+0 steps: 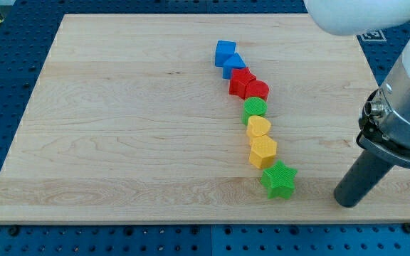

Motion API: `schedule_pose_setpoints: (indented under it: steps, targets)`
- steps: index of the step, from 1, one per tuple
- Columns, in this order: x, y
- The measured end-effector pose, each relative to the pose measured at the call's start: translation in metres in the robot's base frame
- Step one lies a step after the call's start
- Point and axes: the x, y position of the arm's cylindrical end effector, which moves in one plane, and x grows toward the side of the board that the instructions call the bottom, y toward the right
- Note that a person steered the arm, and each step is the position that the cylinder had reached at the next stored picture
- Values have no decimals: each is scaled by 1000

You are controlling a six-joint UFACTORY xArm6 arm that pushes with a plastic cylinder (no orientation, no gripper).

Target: Place the green star parallel left to the green circle

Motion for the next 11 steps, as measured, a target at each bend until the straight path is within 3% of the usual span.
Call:
schedule_pose_setpoints:
  steps: [1,7,11]
  targets:
    - [-10,-46]
    - [-27,-180]
    - [-95,-235]
